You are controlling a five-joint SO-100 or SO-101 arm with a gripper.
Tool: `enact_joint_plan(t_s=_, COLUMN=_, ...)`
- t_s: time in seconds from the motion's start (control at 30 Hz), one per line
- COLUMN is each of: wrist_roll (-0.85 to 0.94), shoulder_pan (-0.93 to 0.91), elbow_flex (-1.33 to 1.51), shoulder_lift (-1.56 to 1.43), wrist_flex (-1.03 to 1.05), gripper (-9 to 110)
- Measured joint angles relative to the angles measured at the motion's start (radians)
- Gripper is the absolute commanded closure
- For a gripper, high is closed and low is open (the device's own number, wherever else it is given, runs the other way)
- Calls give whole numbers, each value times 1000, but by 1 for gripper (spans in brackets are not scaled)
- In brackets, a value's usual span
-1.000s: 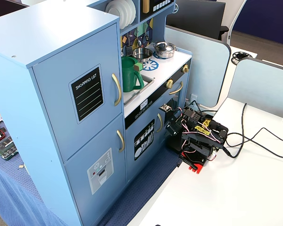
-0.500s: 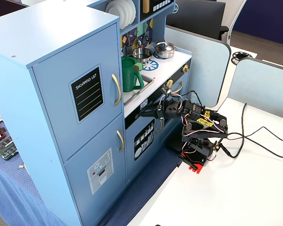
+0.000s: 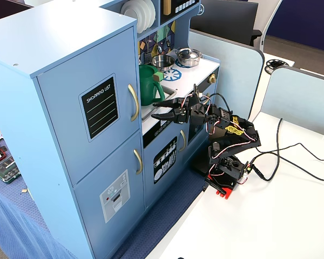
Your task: Open the left cabinet door
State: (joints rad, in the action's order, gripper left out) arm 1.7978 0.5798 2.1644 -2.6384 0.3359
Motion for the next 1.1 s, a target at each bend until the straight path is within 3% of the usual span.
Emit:
enact_joint_plan(t_s=0.4, wrist_roll=-15, shoulder_pan=32, elbow_flex=-184, shoulder_lift=190, wrist_flex=-32, gripper=74)
enact_joint_plan(t_s=1.1, wrist_roll=3, shoulder_pan=155, elbow_flex=-305, shoulder_lift=408, wrist_flex=-130, gripper=77)
